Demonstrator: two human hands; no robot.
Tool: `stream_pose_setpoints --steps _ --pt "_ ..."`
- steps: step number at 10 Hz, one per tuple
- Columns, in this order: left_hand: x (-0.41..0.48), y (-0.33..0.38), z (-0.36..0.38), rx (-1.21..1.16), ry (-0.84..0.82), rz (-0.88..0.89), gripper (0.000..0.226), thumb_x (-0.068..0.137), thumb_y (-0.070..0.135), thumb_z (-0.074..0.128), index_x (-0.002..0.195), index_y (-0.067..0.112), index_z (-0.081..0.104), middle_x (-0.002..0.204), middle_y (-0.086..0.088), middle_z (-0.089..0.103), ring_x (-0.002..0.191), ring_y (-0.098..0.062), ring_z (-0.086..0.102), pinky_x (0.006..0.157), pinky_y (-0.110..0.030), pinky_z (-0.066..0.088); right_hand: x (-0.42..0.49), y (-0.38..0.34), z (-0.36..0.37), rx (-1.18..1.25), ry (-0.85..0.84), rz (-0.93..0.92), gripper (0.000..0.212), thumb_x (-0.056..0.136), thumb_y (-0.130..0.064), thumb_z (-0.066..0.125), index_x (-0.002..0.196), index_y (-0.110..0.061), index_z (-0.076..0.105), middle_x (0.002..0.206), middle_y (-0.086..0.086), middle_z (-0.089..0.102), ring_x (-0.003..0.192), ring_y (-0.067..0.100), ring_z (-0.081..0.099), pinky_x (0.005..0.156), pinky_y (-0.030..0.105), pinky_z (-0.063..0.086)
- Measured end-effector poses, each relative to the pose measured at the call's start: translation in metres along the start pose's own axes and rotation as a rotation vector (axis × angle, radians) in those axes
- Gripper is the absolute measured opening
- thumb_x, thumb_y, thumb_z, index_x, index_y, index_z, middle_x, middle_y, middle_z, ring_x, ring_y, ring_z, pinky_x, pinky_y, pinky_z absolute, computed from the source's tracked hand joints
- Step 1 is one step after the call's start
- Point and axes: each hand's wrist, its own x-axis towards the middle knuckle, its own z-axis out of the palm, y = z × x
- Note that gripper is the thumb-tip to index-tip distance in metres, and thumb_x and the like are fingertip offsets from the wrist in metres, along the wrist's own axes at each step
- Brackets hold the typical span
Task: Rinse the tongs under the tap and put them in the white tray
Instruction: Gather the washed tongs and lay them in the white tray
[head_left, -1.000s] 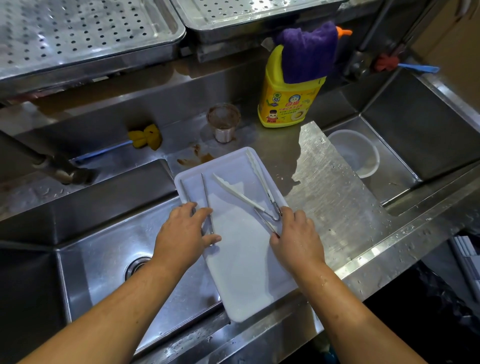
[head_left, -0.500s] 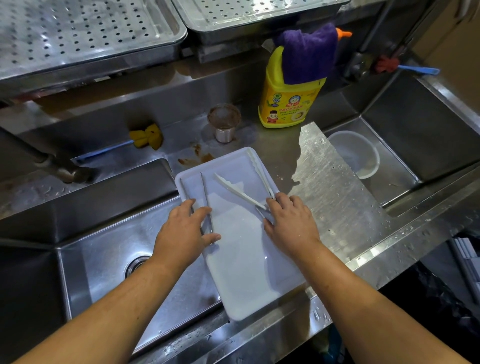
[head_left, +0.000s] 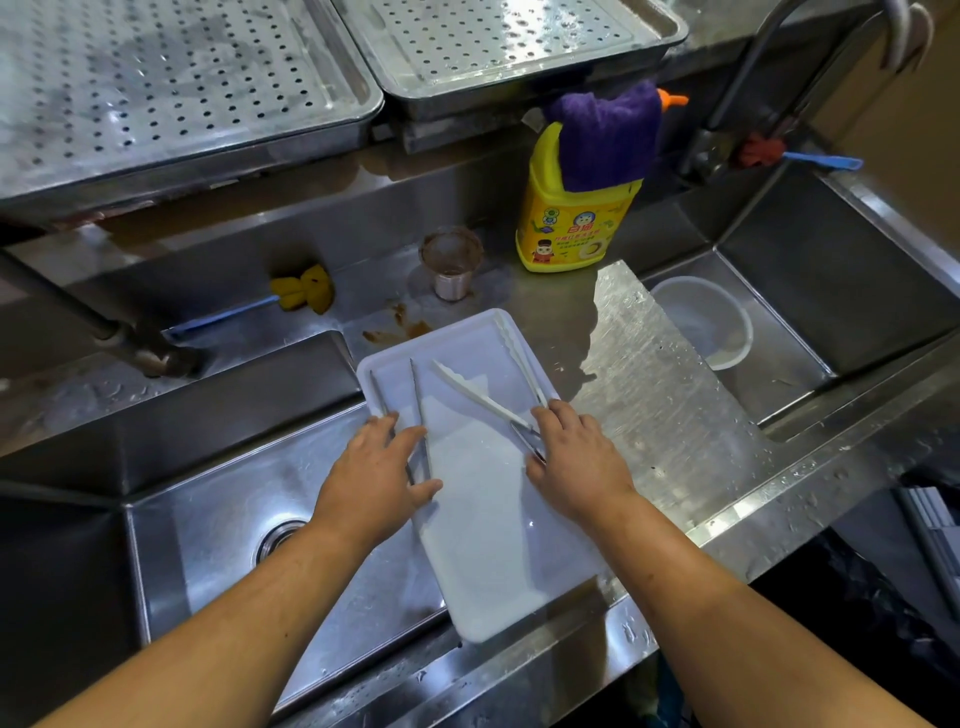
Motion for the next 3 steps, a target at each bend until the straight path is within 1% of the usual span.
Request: stream_pose_setpoints --steps 1,2,3 --pt "-0.002 0.0 -0.003 0.026 -0.034 0.011 0.079 0.09 0.064 0.07 0.158 0.036 0.042 0.174 -0.001 0.029 0.16 -0.028 0.026 0.124 -0.049 0.034 0.001 -0.003 -0.006 -0.005 -0.051 0.0 0.058 0.098 -0.033 0.057 0.152 -0.02 0.039 0.161 0.007 0.038 0.135 0.035 0.045 0.106 0.048 0.048" --pt "-0.004 0.003 -0.014 0.024 -0.048 -0.009 0.08 0.09 0.064 0.07 0.158 0.038 0.041 0.173 0.002 0.031 0.156 -0.027 0.035 0.12 -0.048 0.04 0.002 -0.009 -0.02 -0.031 -0.082 0.005 0.058 0.098 -0.03 0.057 0.152 -0.02 0.037 0.157 0.008 0.042 0.135 0.035 0.045 0.107 0.048 0.047" --pt "-0.008 0.002 -0.019 -0.008 -0.063 -0.024 0.079 0.09 0.062 0.071 0.158 0.037 0.041 0.172 0.005 0.033 0.152 -0.026 0.041 0.116 -0.046 0.046 -0.002 -0.015 -0.026 -0.054 -0.051 0.02 0.055 0.097 -0.03 0.056 0.149 -0.019 0.041 0.149 0.009 0.048 0.127 0.034 0.05 0.102 0.047 0.049"
